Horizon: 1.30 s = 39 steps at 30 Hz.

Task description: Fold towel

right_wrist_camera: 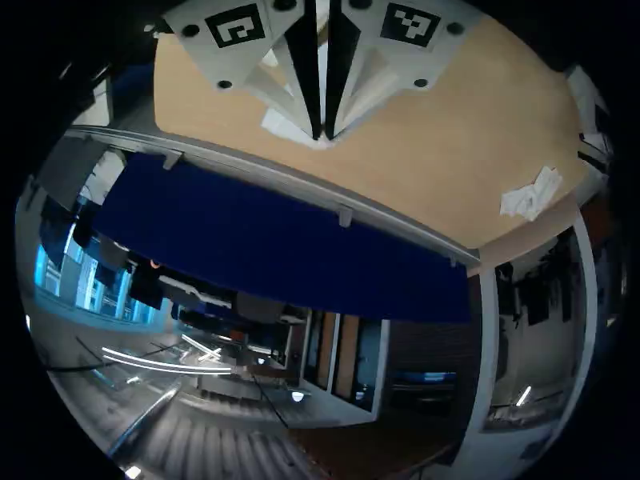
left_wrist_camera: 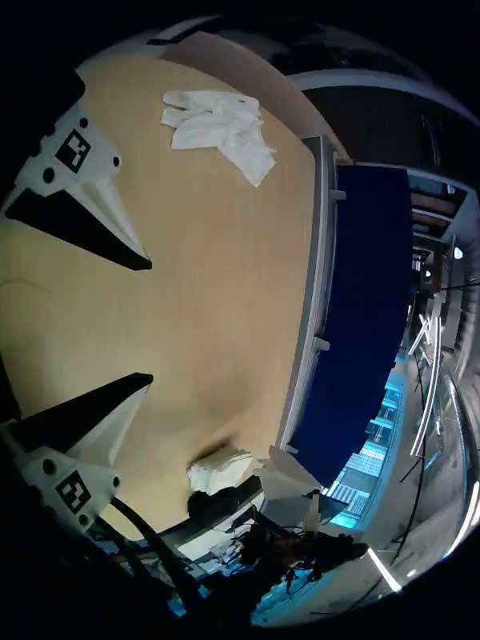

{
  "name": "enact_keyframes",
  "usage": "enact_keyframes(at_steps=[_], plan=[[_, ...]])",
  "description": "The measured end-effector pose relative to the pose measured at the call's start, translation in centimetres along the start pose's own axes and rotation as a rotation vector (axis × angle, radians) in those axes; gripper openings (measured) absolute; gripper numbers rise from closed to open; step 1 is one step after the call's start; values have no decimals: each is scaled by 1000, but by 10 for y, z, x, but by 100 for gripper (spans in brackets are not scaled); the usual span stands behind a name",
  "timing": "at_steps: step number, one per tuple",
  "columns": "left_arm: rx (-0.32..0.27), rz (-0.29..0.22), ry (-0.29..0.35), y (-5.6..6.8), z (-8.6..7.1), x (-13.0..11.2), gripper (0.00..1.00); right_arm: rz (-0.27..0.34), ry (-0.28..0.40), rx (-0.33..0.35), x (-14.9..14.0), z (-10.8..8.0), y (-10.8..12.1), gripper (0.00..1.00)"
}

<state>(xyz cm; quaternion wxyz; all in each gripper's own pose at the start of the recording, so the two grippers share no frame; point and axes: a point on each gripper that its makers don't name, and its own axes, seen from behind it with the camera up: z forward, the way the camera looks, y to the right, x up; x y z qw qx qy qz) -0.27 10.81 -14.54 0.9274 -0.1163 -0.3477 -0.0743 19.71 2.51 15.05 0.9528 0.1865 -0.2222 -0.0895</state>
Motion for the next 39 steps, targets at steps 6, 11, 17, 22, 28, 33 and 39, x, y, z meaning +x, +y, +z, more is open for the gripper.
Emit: enact_keyframes(at_steps=[6, 11, 17, 22, 28, 33, 39], plan=[[3, 5, -10, 6, 2, -3, 96, 30, -27, -37, -14, 7, 37, 3], [10, 4, -20, 9, 4, -6, 96, 59, -41, -50, -28, 17, 51, 3], [21, 8, -23, 12, 5, -7, 95, 82, -65, -63, -52, 28, 57, 3], [21, 10, -30, 16, 4, -10, 96, 109, -103, -87, -87, 22, 65, 3], [10, 19, -42, 24, 7, -12, 96, 166, -153, -135, -139, 3, 80, 3], [-5, 36, -46, 34, 10, -11, 96, 232, -182, -179, -180, -18, 91, 3], [-16, 53, -51, 44, 10, -11, 96, 311, -216, -224, -226, -37, 97, 3]])
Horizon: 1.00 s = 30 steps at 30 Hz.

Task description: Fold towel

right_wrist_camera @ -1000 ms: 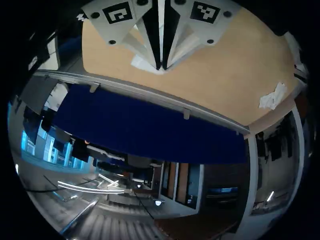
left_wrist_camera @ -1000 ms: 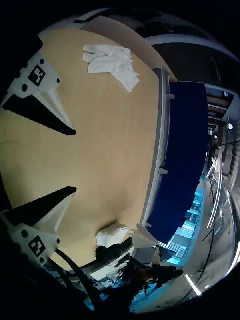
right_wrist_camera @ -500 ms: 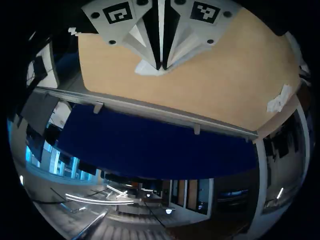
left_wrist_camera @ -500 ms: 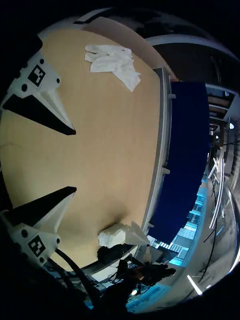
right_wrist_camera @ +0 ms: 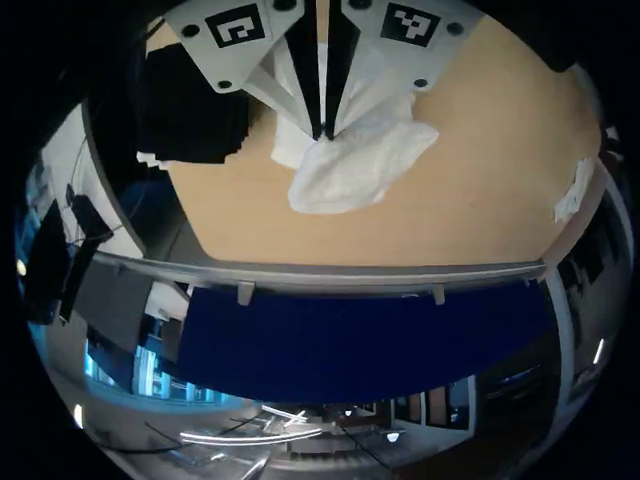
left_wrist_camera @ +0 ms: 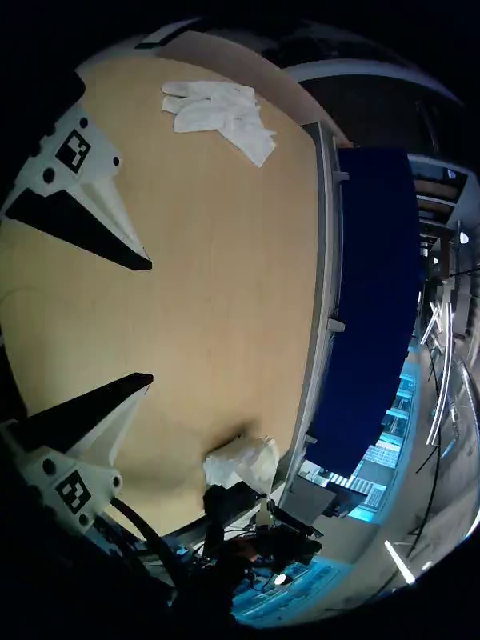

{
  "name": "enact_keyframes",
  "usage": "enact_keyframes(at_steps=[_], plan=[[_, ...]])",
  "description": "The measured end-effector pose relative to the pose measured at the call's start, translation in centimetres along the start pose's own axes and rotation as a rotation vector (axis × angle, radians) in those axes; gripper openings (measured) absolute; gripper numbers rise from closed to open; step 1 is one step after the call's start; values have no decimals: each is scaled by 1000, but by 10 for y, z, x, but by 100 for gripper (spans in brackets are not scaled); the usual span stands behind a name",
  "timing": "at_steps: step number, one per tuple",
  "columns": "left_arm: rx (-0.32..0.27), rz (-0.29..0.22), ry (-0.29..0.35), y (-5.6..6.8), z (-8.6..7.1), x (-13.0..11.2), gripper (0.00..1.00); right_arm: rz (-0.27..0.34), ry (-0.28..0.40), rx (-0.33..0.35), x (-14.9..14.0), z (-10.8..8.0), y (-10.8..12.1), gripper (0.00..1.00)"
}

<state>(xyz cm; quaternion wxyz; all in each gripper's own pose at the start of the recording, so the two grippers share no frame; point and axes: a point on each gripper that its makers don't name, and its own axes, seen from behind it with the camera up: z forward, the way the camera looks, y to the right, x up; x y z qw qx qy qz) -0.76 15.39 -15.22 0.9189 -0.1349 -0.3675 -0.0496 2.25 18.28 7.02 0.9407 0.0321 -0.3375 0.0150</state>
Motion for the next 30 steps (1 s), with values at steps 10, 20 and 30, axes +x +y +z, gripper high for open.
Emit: enact_keyframes(at_steps=[10, 20, 30], plan=[[6, 19, -11, 6, -2, -4, 96, 72, -115, -62, -74, 17, 24, 4], [18, 22, -14, 6, -3, -5, 96, 99, -174, -75, -114, 26, 27, 3], [24, 35, -15, 4, -2, -2, 95, 110, -145, -80, -116, 26, 28, 35]])
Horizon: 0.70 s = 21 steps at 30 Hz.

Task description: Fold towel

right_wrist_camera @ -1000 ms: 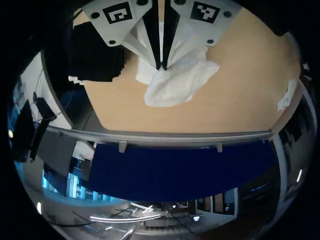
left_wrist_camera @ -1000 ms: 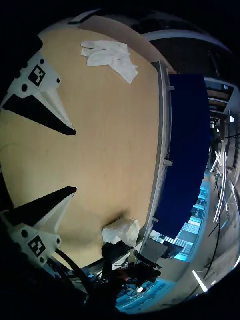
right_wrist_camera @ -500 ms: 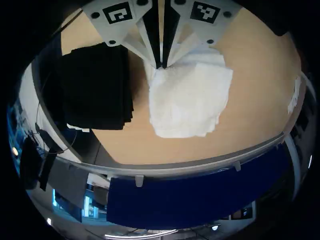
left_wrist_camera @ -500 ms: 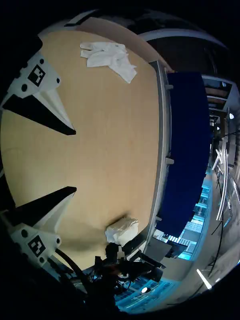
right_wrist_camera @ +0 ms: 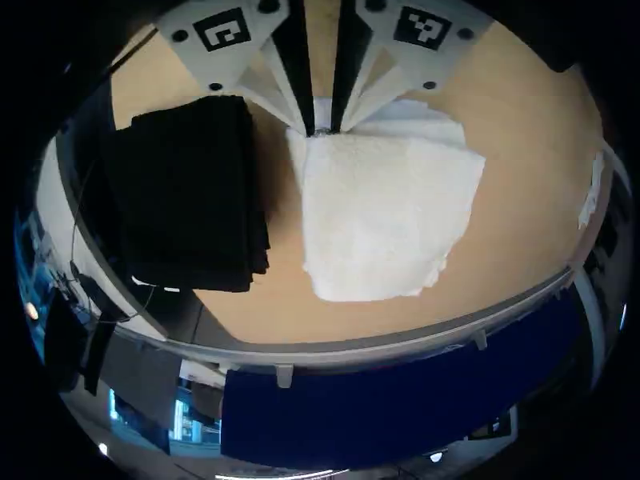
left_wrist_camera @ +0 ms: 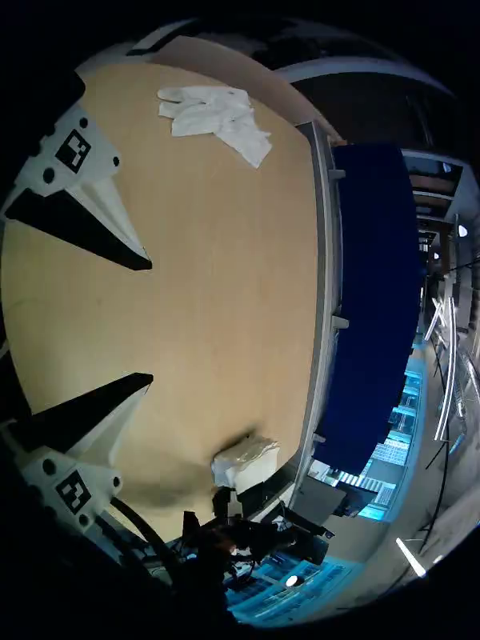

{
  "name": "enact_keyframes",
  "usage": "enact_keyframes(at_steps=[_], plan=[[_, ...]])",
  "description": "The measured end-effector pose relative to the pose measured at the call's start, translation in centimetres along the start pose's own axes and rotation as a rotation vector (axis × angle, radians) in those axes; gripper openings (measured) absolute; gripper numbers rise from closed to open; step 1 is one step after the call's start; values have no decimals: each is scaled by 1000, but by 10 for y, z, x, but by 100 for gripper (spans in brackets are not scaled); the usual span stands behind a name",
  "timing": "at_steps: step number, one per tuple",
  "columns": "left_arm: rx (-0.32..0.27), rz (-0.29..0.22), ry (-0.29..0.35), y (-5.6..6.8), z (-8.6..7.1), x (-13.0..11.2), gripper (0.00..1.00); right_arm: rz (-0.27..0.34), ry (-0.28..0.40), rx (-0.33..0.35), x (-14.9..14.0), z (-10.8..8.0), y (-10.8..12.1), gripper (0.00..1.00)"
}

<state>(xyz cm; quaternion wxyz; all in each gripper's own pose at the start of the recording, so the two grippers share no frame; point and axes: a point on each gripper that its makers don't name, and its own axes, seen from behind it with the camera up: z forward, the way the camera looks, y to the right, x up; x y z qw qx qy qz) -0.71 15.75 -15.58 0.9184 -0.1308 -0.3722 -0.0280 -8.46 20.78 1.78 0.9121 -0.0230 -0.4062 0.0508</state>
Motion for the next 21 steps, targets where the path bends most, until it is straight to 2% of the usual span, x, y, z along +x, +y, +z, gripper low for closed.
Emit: enact_keyframes(at_steps=[1, 5, 7, 11, 13, 15, 21], plan=[[1, -2, 1, -1, 0, 1, 95, -3, 8, -2, 1, -2, 1, 47], [3, -9, 6, -4, 1, 4, 95, -16, 34, -8, 1, -10, 2, 76], [3, -11, 7, -5, 1, 6, 96, -18, 44, -11, 0, -15, 3, 84], [3, -10, 8, -7, 2, 7, 95, -22, 71, -9, 4, -25, 1, 88], [2, -10, 8, -7, 3, 7, 95, -34, 94, 0, 11, -30, -4, 95], [0, -10, 8, -7, 3, 7, 96, -49, 114, 11, 17, -33, -9, 98], [-6, -12, 9, -5, 3, 9, 96, -83, 140, 35, 34, -32, -27, 100]])
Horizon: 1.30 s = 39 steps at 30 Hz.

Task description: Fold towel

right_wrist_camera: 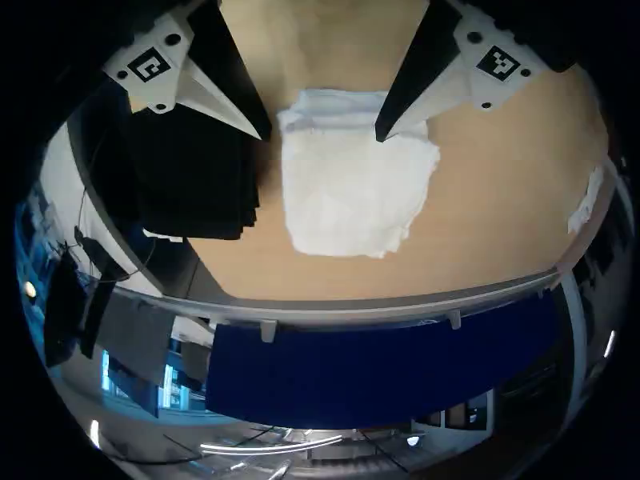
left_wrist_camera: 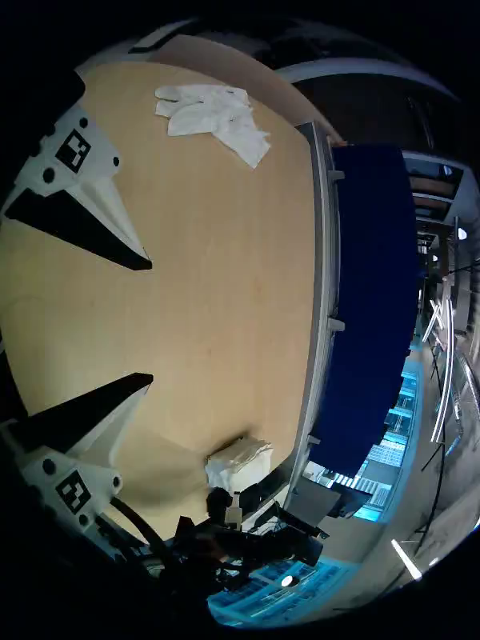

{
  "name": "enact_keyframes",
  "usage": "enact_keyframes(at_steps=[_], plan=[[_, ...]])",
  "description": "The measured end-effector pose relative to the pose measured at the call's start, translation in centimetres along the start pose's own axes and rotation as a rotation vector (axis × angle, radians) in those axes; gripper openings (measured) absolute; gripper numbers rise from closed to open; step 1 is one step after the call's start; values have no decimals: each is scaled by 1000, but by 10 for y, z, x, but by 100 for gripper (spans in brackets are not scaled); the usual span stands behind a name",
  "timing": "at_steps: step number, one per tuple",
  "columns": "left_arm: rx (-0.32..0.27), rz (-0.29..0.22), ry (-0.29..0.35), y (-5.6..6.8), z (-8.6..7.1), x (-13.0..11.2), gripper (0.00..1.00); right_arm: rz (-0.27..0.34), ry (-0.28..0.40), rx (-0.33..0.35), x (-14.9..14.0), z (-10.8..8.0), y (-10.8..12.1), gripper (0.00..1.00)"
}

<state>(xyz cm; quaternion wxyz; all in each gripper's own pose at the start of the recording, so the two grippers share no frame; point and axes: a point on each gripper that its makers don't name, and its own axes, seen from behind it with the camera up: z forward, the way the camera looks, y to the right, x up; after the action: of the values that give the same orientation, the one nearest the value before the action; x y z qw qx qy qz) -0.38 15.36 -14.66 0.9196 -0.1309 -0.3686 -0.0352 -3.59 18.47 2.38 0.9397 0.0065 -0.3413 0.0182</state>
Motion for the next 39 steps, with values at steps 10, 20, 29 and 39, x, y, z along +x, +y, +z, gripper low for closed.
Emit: enact_keyframes(at_steps=[10, 20, 29, 39], plan=[[16, -5, -3, -6, -4, -4, 95, -31, -10, 47, 8, 27, -29, 100], [35, -15, -19, -12, -6, -12, 95, -45, -65, 43, -12, 46, -31, 100], [44, -29, -10, -14, -7, -5, 95, -44, 0, 41, 34, 48, -29, 100], [79, -40, -17, -20, -9, -10, 95, -62, -2, 45, 70, 91, -27, 100]])
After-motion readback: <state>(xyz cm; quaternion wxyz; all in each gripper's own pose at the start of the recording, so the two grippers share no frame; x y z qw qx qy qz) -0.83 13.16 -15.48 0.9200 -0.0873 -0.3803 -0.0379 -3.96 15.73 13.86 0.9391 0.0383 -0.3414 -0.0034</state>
